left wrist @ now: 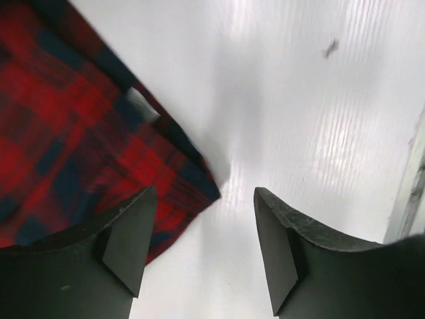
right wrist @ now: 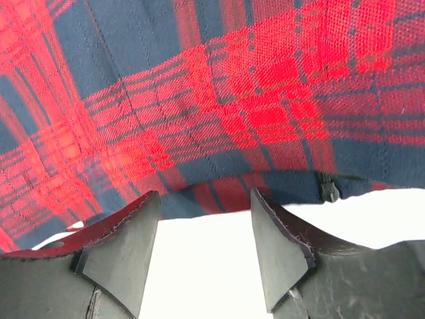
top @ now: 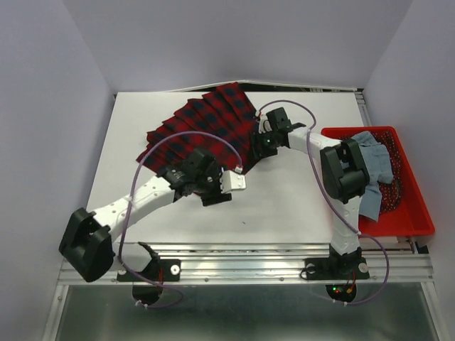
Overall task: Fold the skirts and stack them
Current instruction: Flatten the skirt out
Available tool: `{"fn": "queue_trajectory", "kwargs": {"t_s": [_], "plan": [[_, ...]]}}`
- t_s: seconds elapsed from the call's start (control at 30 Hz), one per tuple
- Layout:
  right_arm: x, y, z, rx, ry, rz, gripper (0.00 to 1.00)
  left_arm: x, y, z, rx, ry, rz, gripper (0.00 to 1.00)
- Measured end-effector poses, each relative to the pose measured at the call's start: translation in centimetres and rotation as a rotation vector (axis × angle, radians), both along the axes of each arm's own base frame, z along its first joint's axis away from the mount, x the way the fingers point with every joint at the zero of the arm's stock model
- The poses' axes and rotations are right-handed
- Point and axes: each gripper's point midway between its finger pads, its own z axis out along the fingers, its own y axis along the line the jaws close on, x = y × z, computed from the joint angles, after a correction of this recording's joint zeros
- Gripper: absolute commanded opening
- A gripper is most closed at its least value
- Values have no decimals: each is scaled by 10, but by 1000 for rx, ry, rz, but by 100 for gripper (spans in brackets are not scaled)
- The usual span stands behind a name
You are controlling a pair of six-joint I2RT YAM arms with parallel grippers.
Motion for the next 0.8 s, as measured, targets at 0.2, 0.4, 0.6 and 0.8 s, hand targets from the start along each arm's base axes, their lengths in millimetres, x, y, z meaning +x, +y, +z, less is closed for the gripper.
{"fn": "queue_trajectory", "kwargs": {"t_s": [0.2,0.4,0.6,0.8], "plan": [[0,-5,9,-36,-17,28,58,33,-13,109,-297,-105,149,46],[-3,7,42,10,-61,62,57,96,48,70,-289,33,463,33],[-26,34,67,90,-71,157,38,89,74,8,-230,227,639,39],[-109,49,58,196,35,251,41,85,61,1,-288,314,676,35]]}}
